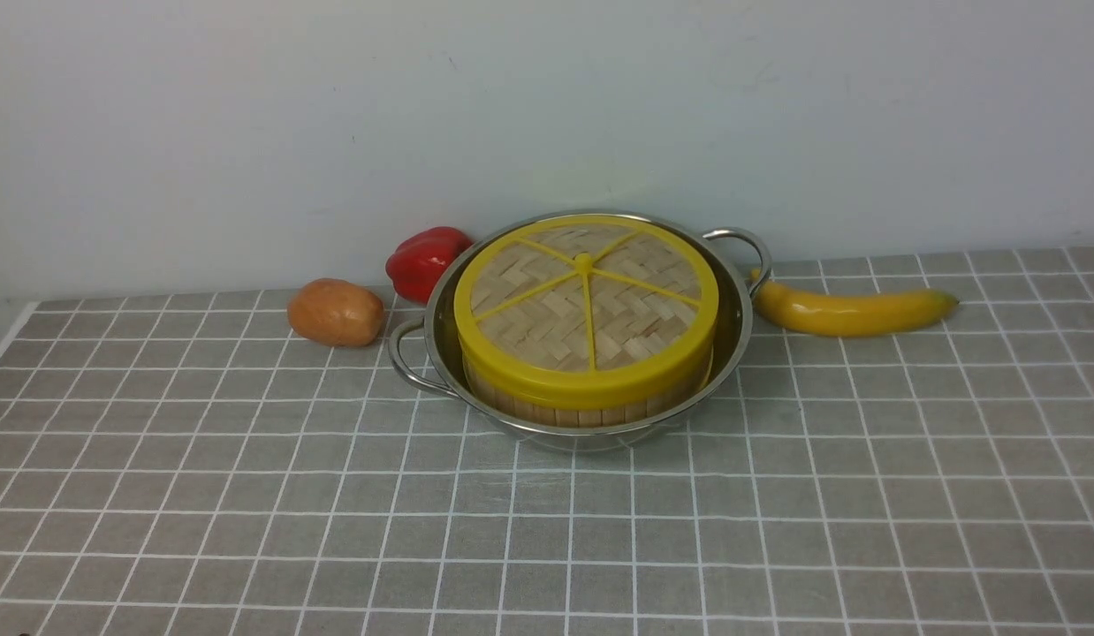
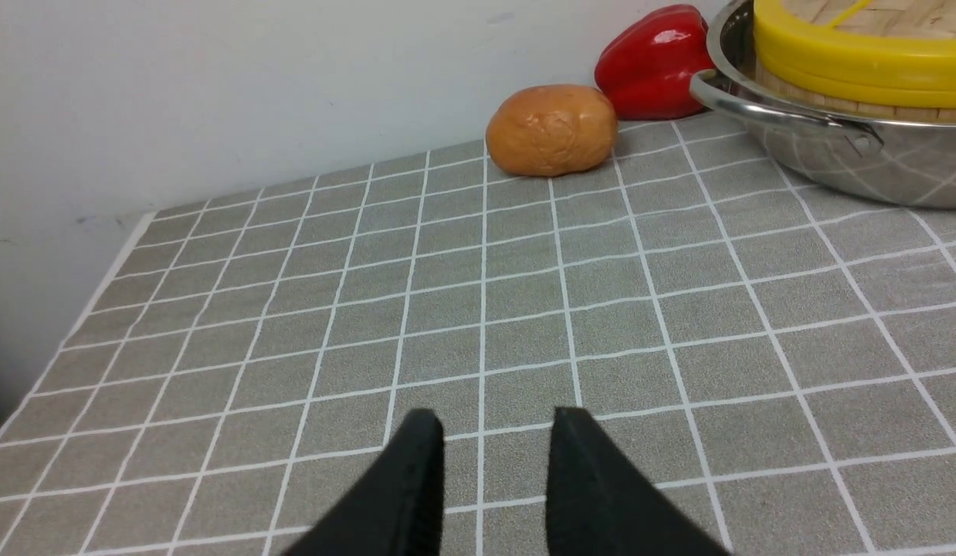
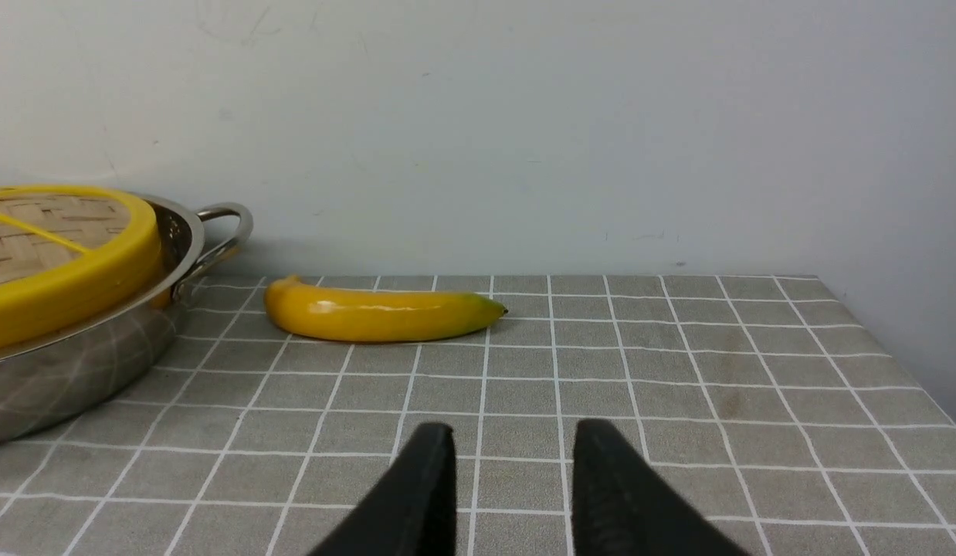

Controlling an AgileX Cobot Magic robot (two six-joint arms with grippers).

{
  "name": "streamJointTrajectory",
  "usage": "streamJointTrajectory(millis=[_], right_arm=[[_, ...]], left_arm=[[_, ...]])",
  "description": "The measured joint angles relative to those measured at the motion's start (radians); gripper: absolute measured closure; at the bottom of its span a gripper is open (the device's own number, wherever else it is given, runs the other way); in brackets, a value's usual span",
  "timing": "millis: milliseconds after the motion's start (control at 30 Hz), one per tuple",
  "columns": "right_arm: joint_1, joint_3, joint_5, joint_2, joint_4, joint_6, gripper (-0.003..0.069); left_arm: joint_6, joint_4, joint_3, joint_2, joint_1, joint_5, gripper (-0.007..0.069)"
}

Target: Place the steamer in the pot on the grey tablecloth, and put the lid on the steamer.

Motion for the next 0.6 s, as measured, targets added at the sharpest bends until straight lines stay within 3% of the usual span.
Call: streamJointTrajectory(millis=[600], right_arm=[[0.0, 0.0, 0.0, 0.0, 0.0, 0.0, 0.0419]], left_arm=[[0.0, 0.0, 0.0, 0.0, 0.0, 0.0, 0.0403]])
